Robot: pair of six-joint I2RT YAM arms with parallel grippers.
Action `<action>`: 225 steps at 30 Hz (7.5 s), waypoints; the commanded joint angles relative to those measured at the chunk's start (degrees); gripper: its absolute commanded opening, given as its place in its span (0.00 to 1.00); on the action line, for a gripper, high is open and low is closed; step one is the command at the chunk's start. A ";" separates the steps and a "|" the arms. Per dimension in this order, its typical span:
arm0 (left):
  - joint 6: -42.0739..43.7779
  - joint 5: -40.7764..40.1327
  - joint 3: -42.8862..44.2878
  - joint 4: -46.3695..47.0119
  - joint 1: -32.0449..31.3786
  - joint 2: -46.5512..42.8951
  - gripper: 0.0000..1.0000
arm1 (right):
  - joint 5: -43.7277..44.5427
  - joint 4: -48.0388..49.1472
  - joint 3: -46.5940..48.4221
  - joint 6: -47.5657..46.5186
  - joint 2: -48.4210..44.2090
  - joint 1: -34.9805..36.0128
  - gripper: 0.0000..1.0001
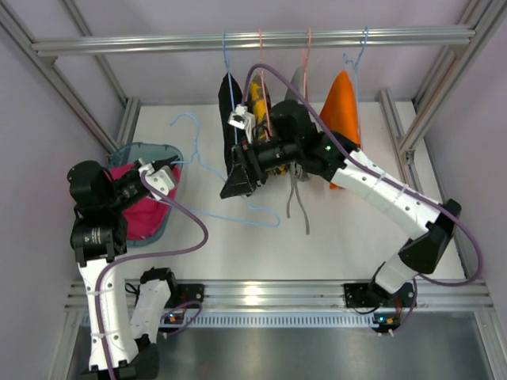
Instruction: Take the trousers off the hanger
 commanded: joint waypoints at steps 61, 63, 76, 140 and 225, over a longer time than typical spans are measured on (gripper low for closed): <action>-90.45 -12.90 11.47 43.49 -0.09 5.25 0.98 | 17.60 -5.67 -12.29 -22.03 -35.59 -11.83 0.00; -91.43 -10.80 11.47 44.72 -0.09 6.40 0.98 | 16.81 -6.90 -12.73 -22.38 -39.79 -15.71 0.00; -86.33 -8.86 10.07 44.72 -0.27 14.57 0.99 | 18.91 -18.75 -21.26 -18.78 -68.37 -56.48 0.00; -74.47 -3.68 -1.80 26.97 -2.11 10.80 0.97 | 23.93 -14.11 -14.05 -36.80 -25.40 -76.38 0.22; -113.32 -14.84 -13.83 69.25 -22.51 18.11 0.00 | -5.89 -12.09 2.19 -16.58 -26.82 -64.21 0.99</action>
